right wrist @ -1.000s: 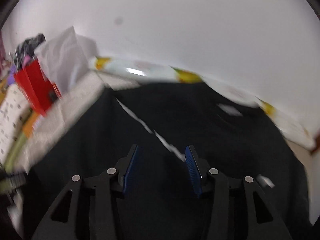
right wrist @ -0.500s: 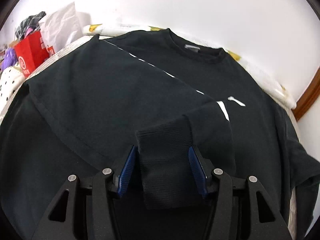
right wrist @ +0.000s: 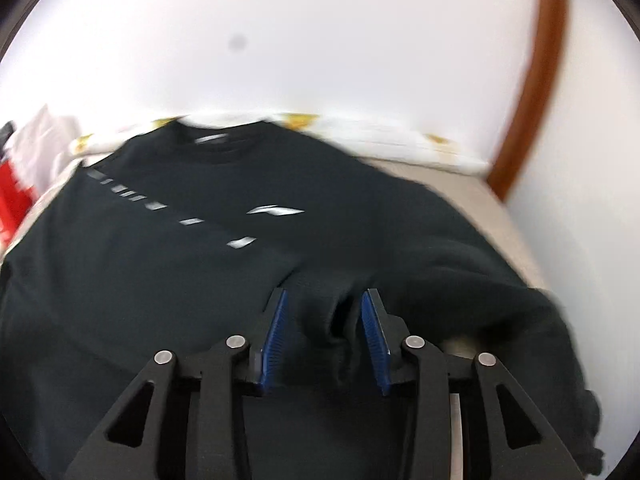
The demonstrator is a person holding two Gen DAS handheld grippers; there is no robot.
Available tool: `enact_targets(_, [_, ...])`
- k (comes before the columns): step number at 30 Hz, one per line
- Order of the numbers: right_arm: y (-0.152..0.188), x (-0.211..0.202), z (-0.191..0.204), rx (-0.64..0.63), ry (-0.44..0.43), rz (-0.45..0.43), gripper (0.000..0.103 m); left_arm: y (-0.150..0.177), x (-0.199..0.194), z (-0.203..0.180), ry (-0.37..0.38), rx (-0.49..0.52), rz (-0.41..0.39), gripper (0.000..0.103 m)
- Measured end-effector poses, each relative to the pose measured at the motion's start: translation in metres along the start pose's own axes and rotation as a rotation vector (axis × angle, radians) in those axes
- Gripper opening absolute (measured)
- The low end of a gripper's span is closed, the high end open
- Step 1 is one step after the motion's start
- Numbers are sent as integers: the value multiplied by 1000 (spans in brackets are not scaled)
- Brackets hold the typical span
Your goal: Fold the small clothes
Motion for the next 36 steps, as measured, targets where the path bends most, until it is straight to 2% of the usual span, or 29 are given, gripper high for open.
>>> enact_targets(4, [9, -7, -32, 28, 21, 4, 39, 4, 5, -17, 16, 21, 15, 60])
enact_targets(7, [30, -13, -57, 46, 33, 13, 44, 4, 9, -38, 35, 57, 18, 60])
enact_targets(9, [46, -16, -77, 28, 86, 8, 48, 3, 11, -50, 50, 83, 18, 60])
enact_targets(10, [56, -18, -97, 18, 158, -10, 49, 2, 14, -59, 61, 98, 21, 61])
enact_targets(11, [64, -16, -114, 24, 205, -11, 55, 2, 16, -67, 71, 109, 25, 62])
enact_targets(12, [72, -18, -126, 36, 227, -1, 63, 1, 18, -73, 77, 117, 28, 63])
enact_targets(16, [121, -10, -187, 154, 226, 108, 65, 1, 27, -106, 127, 151, 29, 71])
enact_targets(18, [139, -6, -202, 155, 231, 143, 66, 2, 30, -119, 137, 169, 29, 72])
enact_targets(22, [162, 13, -214, 104, 305, 201, 66, 8, 36, -139, 131, 206, 47, 73])
enact_targets(26, [157, 21, -217, 105, 310, 198, 66, 13, 36, -145, 111, 229, 61, 73])
enact_targets(28, [153, 24, -218, 103, 305, 192, 61, 14, 35, -143, 95, 227, 58, 73])
enact_targets(29, [152, 27, -219, 101, 303, 190, 40, 14, 34, -141, 87, 218, 57, 73])
enact_targets(30, [152, 32, -221, 98, 305, 202, 11, 14, 35, -139, 83, 206, 56, 73])
enact_targets(33, [149, 32, -237, 126, 322, 188, 7, 15, 34, -133, 72, 181, 59, 73])
enact_targets(36, [136, 18, -275, 232, 359, 155, 7, 15, 31, -128, 56, 171, 56, 73])
Point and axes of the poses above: each gripper's, at about its wrist camera, not at the fingertips, and x roughly the way its jaws point, z to its left, y to its underside, the point moved 8 cm from there along x, roughly the way its jaws point, and after that the axes turned 12 degrees about y, right-handed, at the moved point
